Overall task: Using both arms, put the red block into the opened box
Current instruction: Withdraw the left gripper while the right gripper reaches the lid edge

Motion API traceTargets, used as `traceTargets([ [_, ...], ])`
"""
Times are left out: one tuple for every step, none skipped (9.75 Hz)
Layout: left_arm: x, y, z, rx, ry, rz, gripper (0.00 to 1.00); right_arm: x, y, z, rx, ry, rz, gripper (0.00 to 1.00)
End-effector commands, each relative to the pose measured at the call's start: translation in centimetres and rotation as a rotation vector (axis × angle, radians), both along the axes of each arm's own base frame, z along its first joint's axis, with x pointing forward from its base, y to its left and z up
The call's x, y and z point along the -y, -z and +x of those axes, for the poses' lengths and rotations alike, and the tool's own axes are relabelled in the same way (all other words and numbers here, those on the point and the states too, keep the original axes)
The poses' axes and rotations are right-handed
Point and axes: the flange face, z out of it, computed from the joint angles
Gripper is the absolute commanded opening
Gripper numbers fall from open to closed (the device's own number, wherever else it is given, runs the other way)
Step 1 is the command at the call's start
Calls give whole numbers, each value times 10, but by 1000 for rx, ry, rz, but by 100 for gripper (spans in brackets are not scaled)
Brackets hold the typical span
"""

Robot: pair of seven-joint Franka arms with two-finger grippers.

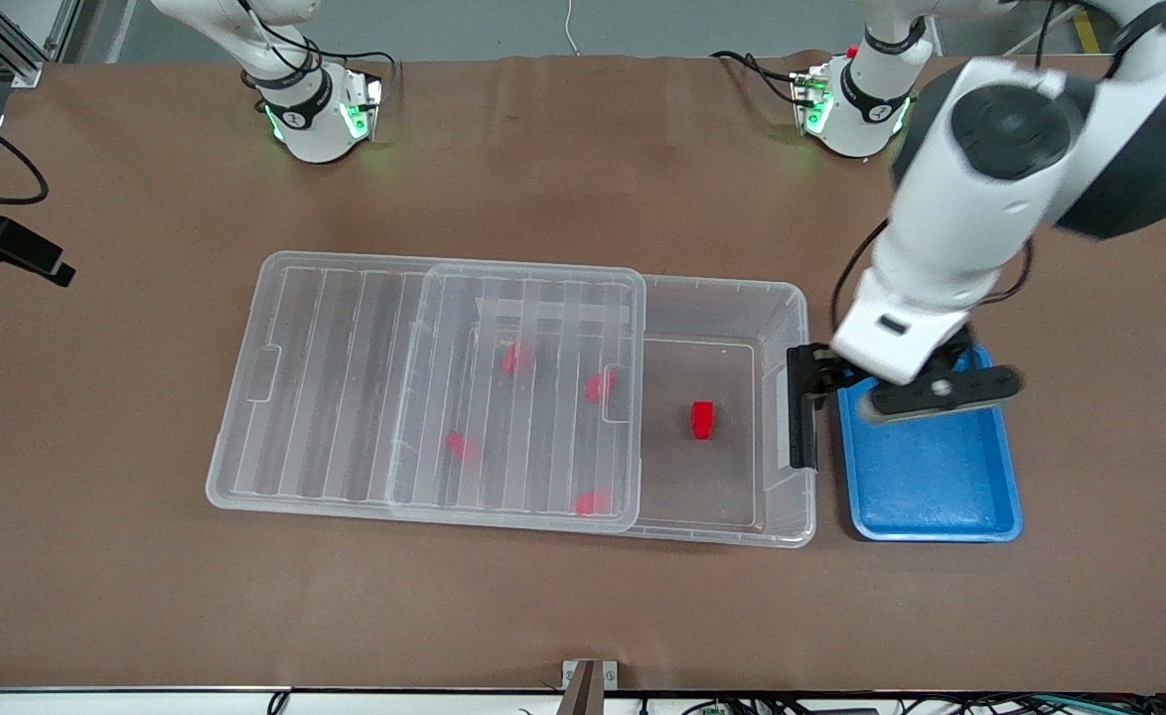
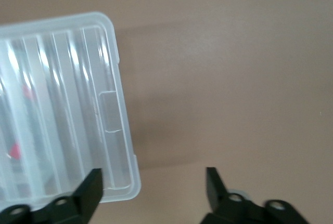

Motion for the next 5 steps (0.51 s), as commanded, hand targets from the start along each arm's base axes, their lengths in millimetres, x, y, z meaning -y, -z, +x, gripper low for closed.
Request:
traceTargets([
  [-65,-33,-11,-80,-73,-52,100,17,83,38,-77,-131,29,17],
  [-88,-36,-15,-150,-65,-83,100,12,121,49,-83,-157,30,2],
  [-113,-52,-17,-158,-60,-91,100,8,157,53,-86,-170,32,0],
  [-124,-62,-22,-148,-25,-66,100,7,186,48,-80,-219,37,0],
  [-129,-69,-26,-147,6,-54,100,7,208,43,-74,-258,61,0],
])
